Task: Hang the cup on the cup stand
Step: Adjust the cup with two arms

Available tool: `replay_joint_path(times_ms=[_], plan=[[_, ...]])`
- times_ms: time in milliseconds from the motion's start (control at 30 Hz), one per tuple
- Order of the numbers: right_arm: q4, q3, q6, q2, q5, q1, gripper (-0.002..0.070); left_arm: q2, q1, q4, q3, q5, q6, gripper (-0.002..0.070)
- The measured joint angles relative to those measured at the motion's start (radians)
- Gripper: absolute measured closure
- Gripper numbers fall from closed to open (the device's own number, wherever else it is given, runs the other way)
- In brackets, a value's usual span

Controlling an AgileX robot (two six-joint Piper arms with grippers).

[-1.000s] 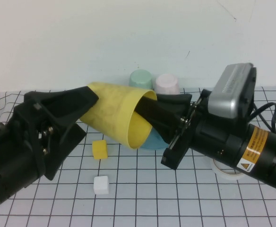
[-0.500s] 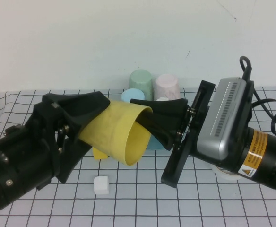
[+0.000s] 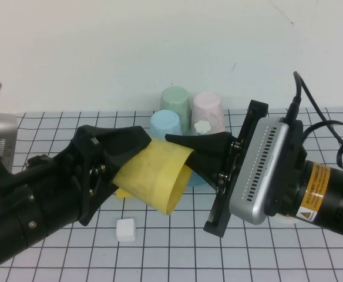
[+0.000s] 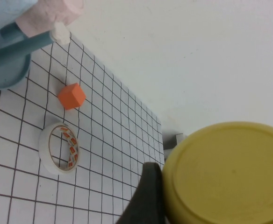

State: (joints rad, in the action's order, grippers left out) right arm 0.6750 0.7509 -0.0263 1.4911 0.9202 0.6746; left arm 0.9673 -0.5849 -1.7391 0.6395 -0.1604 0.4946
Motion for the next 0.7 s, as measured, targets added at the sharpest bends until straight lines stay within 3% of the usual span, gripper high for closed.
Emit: replay_joint_path(times_ms=[233, 400, 700], plan=[[0.001, 0.0, 0.013, 0.0, -0.008, 0.0, 0.0646, 0.002, 0.0, 0.004, 0.0, -0.002, 0.002, 0.0057], [0.014, 0.0, 0.017, 0.0, -0.008, 0.0, 0.0591, 0.006, 0.0, 0.0, 0.0, -0.019, 0.037, 0.0059], [0.046, 0.0, -0.018, 0.0, -0.006, 0.01, 0.0322, 0.013, 0.0, 0.0, 0.0, -0.02, 0.101, 0.0071]])
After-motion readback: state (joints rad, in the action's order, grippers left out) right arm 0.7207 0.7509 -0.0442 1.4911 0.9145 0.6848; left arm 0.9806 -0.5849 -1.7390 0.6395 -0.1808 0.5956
